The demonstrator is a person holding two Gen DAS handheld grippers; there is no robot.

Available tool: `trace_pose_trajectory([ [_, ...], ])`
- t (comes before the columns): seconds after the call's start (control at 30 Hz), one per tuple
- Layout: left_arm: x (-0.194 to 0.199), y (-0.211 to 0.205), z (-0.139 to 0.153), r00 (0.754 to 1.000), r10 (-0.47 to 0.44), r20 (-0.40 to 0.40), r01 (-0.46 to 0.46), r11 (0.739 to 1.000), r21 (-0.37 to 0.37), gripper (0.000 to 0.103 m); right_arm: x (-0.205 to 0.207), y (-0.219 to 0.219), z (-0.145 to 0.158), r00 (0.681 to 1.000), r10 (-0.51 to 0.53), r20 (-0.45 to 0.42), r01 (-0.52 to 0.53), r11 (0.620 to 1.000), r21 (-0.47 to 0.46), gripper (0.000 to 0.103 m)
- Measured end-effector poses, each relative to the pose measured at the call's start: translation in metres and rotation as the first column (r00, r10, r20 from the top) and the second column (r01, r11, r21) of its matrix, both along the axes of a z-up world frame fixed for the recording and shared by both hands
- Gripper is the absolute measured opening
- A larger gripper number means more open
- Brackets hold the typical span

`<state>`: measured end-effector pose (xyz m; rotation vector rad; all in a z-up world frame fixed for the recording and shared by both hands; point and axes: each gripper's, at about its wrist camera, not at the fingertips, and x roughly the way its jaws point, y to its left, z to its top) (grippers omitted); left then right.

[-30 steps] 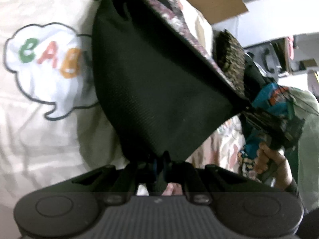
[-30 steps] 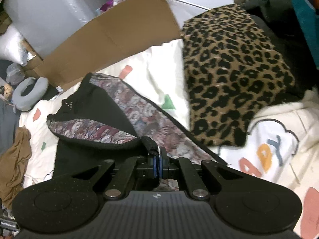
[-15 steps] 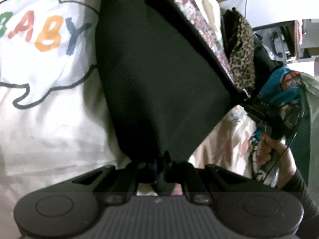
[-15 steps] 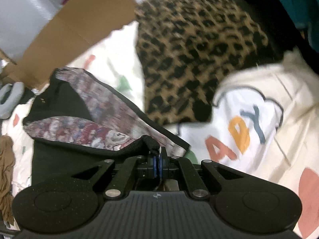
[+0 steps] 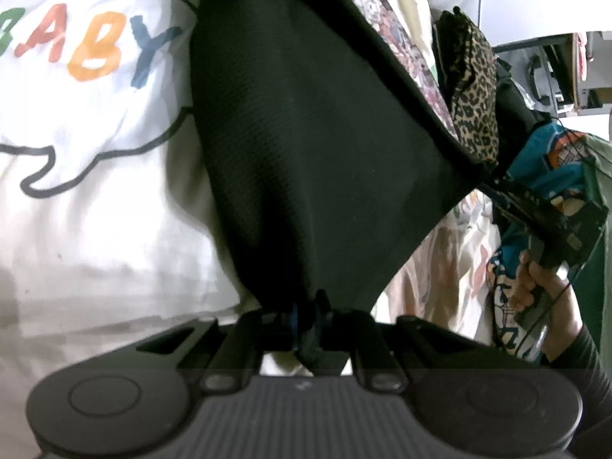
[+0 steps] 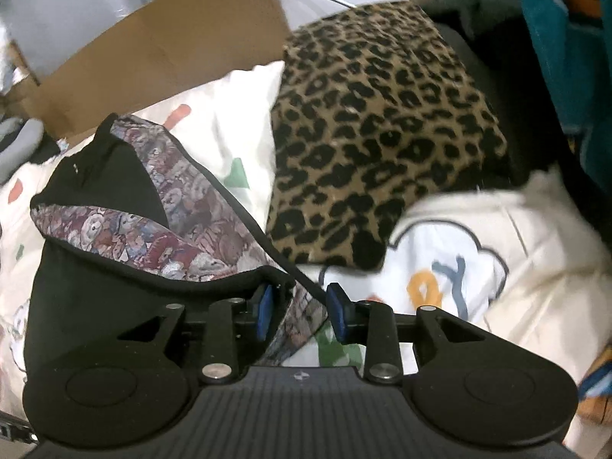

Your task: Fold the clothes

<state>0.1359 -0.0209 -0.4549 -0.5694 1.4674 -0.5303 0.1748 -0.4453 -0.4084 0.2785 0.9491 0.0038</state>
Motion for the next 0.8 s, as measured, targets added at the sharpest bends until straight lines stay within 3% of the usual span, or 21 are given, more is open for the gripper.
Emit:
trace_pose_trajectory([
  [0.13, -0.001, 0.000, 0.002, 1.000, -0.007, 0.006, 0.007, 1.000, 0.007, 0.007, 0.000, 0.006, 0.002, 0.998, 0.043, 0.043, -0.043, 0.999, -0.002, 0.030],
  [0.17, -0.001, -0.001, 0.002, 1.000, -0.012, 0.005, 0.011, 1.000, 0.012, 0.007, -0.001, 0.008, 0.002, 0.997, 0.056, 0.049, -0.056, 0.998, -0.005, 0.024],
  [0.2, 0.000, -0.003, 0.003, 1.000, -0.016, 0.004, 0.016, 1.000, 0.016, 0.008, -0.002, 0.009, 0.001, 0.997, 0.062, 0.046, -0.062, 0.998, -0.008, 0.009],
  [0.23, 0.000, -0.003, 0.003, 1.000, -0.020, -0.001, 0.020, 1.000, 0.021, 0.012, -0.002, 0.011, 0.000, 0.997, 0.068, 0.042, -0.068, 0.998, -0.010, 0.003],
  [0.27, 0.001, -0.002, 0.004, 1.000, -0.022, -0.008, 0.023, 0.999, 0.026, 0.015, -0.002, 0.009, -0.003, 0.998, 0.055, 0.031, -0.054, 0.998, -0.014, 0.002],
  [0.33, 0.001, 0.000, 0.006, 0.999, -0.030, -0.018, 0.030, 0.999, 0.023, 0.036, -0.003, 0.005, -0.008, 1.000, 0.026, 0.010, -0.026, 0.999, -0.022, 0.000],
  [0.47, 0.003, 0.006, 0.018, 0.998, -0.065, 0.007, 0.065, 0.997, 0.050, 0.042, -0.004, -0.007, -0.019, 0.999, -0.034, -0.024, 0.034, 0.999, -0.029, 0.000],
  [0.7, 0.027, 0.037, 0.048, 0.998, 0.019, 0.063, -0.024, 0.997, 0.070, 0.052, -0.016, -0.015, -0.002, 0.999, -0.046, 0.030, 0.045, 0.999, 0.024, 0.007],
  [0.8, 0.044, 0.050, 0.057, 0.994, 0.059, 0.095, -0.068, 0.993, 0.093, 0.052, -0.018, -0.011, 0.004, 0.999, 0.004, 0.048, -0.005, 1.000, 0.013, 0.039],
])
